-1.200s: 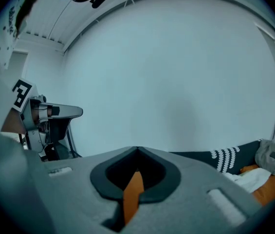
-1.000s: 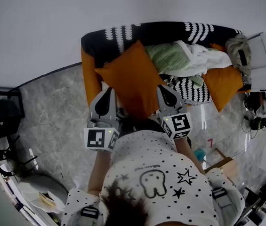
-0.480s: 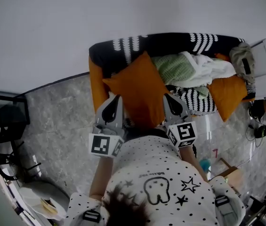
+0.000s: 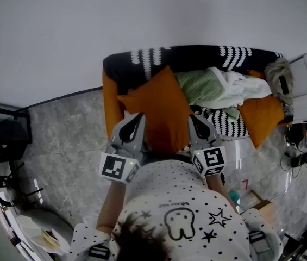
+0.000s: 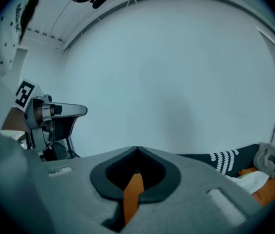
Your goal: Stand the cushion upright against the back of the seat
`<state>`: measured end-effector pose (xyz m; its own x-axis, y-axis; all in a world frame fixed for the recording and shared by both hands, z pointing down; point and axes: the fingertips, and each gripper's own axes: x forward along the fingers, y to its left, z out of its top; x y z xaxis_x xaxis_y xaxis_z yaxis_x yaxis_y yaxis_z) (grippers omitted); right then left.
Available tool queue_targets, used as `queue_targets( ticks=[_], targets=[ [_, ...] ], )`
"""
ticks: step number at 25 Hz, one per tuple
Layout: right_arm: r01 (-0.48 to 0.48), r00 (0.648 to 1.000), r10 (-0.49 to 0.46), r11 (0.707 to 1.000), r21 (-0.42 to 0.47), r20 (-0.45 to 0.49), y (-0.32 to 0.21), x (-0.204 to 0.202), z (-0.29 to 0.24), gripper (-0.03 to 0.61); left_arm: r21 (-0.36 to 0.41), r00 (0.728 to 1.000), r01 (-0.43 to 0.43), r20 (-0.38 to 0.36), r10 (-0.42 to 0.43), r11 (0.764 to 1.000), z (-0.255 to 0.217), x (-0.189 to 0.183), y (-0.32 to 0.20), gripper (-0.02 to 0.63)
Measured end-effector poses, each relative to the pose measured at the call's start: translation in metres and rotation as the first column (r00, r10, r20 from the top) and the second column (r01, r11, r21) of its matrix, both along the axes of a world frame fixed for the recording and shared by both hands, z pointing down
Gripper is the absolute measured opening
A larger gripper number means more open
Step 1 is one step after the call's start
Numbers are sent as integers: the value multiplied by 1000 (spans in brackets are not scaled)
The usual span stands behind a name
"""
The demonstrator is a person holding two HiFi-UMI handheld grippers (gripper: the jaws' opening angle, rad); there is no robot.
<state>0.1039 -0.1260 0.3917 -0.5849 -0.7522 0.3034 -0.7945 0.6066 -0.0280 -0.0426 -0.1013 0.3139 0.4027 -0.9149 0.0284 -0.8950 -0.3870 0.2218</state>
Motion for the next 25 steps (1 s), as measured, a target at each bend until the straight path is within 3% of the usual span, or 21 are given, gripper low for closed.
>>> queue_targets(
  ticks=[9, 23, 25],
  targets=[
    [-18, 1000, 18, 1000, -17, -4, -7, 10, 3, -3, -22, 999, 32, 20, -32, 999, 7, -2, -14, -2],
    [-85, 996, 83, 994, -63, -23, -11, 20, 20, -3, -95, 998, 42, 45, -38, 995, 64, -25, -53, -2],
    [-93, 995, 91, 993, -79, -31, -12, 24, 24, -3, -110, 999, 25, 43, -21, 994, 71, -21, -61, 29]
  ],
)
